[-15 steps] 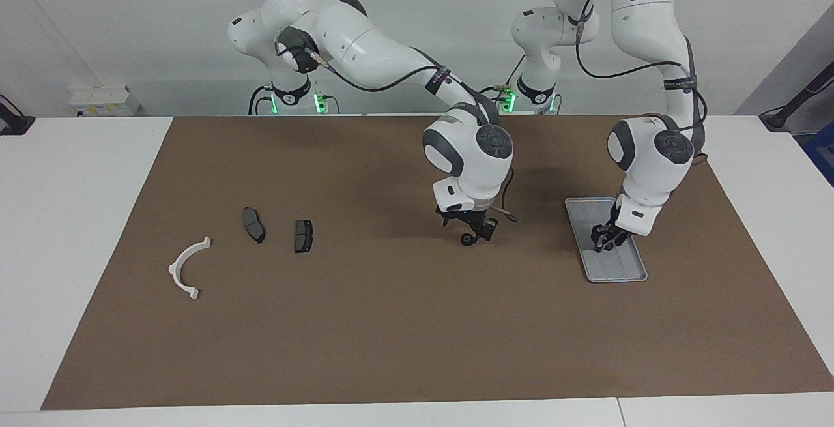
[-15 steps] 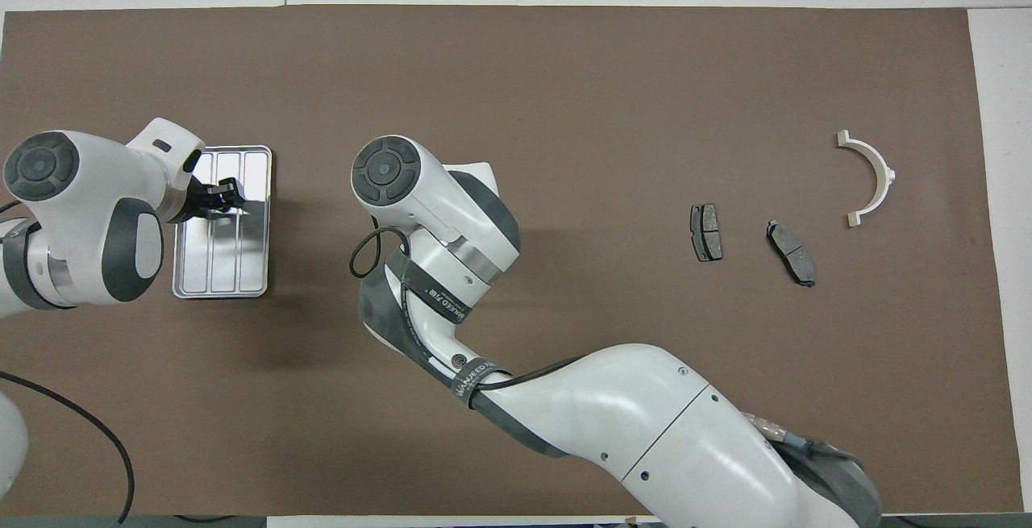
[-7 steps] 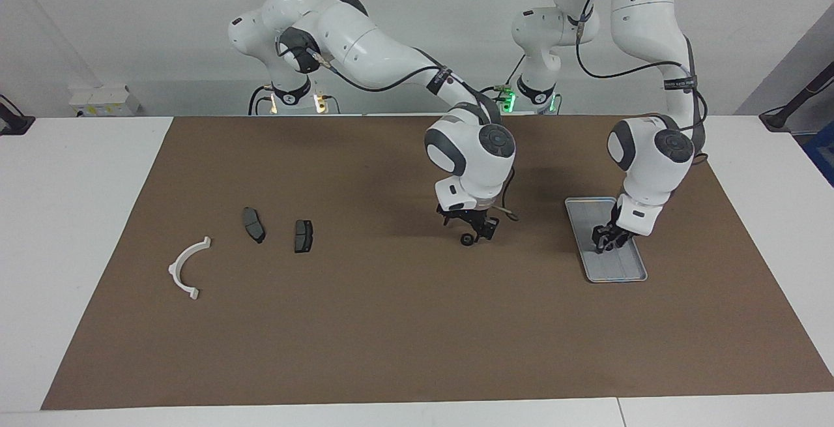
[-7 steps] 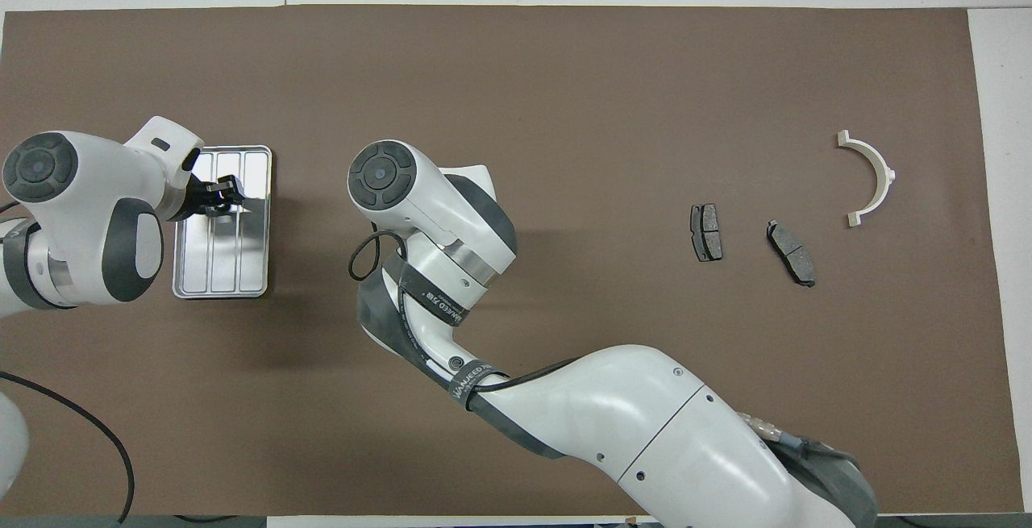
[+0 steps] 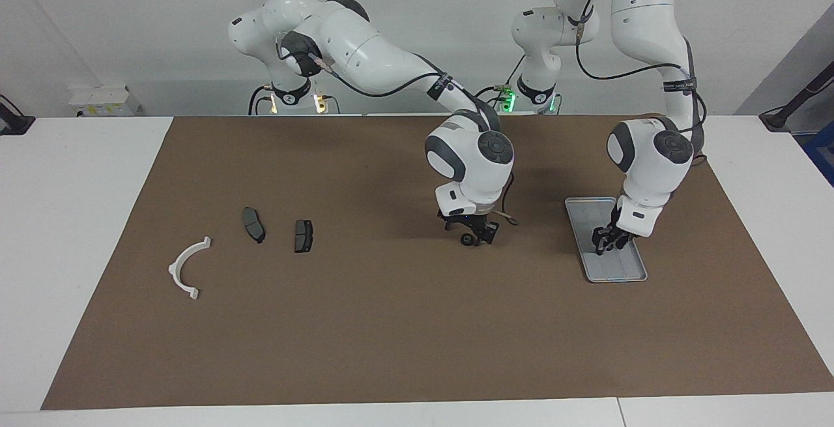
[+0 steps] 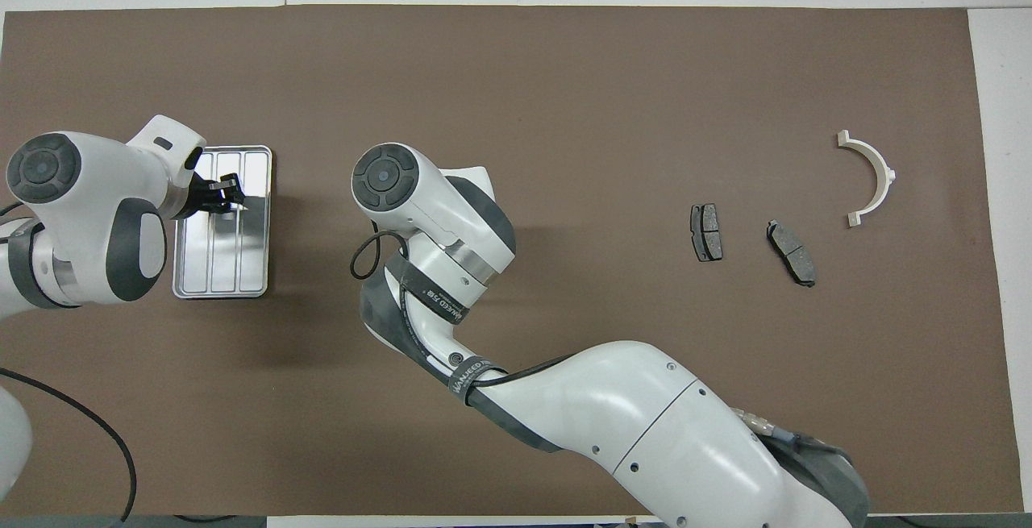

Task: Place bearing gear from tray to pile

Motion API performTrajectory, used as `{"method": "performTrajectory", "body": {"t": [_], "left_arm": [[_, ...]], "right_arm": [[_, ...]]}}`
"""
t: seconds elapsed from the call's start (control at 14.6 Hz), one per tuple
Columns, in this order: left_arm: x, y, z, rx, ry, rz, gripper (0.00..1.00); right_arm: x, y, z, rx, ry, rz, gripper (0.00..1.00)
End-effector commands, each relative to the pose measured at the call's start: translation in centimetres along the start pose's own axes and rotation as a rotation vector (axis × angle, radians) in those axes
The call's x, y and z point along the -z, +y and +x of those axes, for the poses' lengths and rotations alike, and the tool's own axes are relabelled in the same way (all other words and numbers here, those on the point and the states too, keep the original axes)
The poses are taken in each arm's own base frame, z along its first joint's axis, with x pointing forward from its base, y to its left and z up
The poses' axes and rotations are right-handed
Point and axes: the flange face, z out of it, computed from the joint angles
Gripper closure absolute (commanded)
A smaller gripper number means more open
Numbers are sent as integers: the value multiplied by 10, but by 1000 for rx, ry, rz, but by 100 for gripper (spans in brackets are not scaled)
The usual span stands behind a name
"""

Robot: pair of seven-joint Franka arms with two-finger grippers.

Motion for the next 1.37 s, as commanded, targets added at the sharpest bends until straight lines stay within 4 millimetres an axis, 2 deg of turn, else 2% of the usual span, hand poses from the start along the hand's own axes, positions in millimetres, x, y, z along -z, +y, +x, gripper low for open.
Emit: {"method": "performTrajectory", "body": {"t": [0.0,0.14,0.27,0.34,0.48,0.55,0.75,0.89,1.1,1.17,1.3], "left_arm": [[-8,-6,-2,15,-2,2,66],[-9,-7,-4,20,-9,3,79],[-9,-7,-5,20,-13,4,96],[-9,-7,-5,20,-19,6,100],[-2,-7,0,22,-38,11,100],[3,-5,4,23,-50,14,100],[22,4,16,70,-59,-12,100],[27,9,18,91,-54,-21,100],[43,19,25,113,-61,-22,100],[54,29,28,132,-68,-20,100],[73,74,27,190,-79,-18,100]], "right_arm": [[-7,-3,1,-16,21,-12,39],[-6,-3,2,-15,23,-10,52],[-5,-4,2,-17,25,-2,58],[-5,-4,2,-16,26,-1,63],[-6,-3,4,-12,26,-6,73],[-6,-3,3,-8,25,-7,82],[-1,0,11,2,23,-8,85],[15,12,40,28,19,-15,89],[59,43,95,90,1,-10,91],[73,56,116,115,-11,-7,92],[99,89,160,194,-26,-11,96]]}}
